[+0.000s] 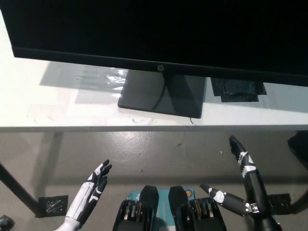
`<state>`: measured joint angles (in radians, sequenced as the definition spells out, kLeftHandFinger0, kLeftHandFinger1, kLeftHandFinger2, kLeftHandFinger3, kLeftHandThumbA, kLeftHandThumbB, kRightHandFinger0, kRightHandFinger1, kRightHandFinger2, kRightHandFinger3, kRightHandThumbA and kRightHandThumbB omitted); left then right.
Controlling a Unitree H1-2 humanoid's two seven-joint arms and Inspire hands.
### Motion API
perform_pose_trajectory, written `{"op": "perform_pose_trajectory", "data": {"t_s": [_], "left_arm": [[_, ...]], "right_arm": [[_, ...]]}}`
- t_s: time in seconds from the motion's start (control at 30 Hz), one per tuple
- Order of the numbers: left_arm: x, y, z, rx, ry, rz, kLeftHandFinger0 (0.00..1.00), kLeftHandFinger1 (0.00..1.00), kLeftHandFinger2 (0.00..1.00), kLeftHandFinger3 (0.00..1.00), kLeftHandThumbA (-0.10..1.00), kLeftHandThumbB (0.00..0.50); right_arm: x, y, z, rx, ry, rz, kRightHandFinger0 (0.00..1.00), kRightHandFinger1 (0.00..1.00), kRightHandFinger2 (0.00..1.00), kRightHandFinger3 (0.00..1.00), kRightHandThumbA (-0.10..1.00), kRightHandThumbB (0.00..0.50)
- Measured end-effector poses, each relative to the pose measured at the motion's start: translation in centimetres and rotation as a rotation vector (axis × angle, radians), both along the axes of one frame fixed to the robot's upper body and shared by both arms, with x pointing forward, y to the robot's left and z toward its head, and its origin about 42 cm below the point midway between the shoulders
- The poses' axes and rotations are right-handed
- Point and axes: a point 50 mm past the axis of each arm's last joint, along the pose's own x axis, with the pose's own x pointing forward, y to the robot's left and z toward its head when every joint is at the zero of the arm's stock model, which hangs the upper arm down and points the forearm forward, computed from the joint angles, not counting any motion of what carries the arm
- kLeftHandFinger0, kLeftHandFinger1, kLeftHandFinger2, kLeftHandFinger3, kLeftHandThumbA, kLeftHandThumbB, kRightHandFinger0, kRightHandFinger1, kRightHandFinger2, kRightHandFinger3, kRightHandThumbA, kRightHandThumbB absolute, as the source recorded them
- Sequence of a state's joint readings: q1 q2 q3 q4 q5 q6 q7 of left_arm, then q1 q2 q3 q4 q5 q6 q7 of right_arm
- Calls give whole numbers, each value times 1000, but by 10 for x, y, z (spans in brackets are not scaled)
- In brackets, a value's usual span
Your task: The monitor is being placed at the center of the desk and the robot uses its right hand to grab on the right side of the monitor and tilt the angle of the montior sideways.
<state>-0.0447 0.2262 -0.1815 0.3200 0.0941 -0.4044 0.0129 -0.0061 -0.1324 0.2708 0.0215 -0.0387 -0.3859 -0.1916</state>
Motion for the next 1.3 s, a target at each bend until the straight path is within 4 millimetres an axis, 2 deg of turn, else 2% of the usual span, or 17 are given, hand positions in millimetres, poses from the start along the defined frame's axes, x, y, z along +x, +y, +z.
{"op": "perform_pose_trajectory", "data": {"t_s": [0.3, 0.5, 0.87, 1.0, 1.23, 1.3], "left_arm": [[0, 0, -2, 0, 9, 2, 1000, 1000, 1000, 1000, 1000, 295], [-1, 0, -3, 0, 15, 4, 1000, 1000, 1000, 1000, 1000, 298], [-2, 1, -8, 4, 33, 8, 1000, 1000, 1000, 1000, 1000, 304], [-2, 1, -9, 4, 36, 9, 1000, 1000, 1000, 1000, 1000, 301], [-3, 1, -9, 4, 37, 9, 1000, 1000, 1000, 1000, 1000, 306], [-2, 1, -9, 4, 37, 9, 1000, 1000, 1000, 1000, 1000, 307]], "right_arm": [[3, -8, 6, 166, 61, 8, 1000, 1000, 1000, 1000, 1000, 366], [8, -15, 5, 269, 112, -4, 1000, 1000, 1000, 1000, 1000, 373], [35, -26, 18, 499, 167, -19, 1000, 1000, 1000, 1000, 1000, 368], [46, -30, 26, 589, 175, -13, 1000, 1000, 1000, 1000, 1000, 352], [61, -35, 37, 746, 191, 14, 1000, 1000, 1000, 1000, 1000, 361], [65, -36, 40, 784, 192, 25, 1000, 1000, 1000, 1000, 1000, 344]]}}
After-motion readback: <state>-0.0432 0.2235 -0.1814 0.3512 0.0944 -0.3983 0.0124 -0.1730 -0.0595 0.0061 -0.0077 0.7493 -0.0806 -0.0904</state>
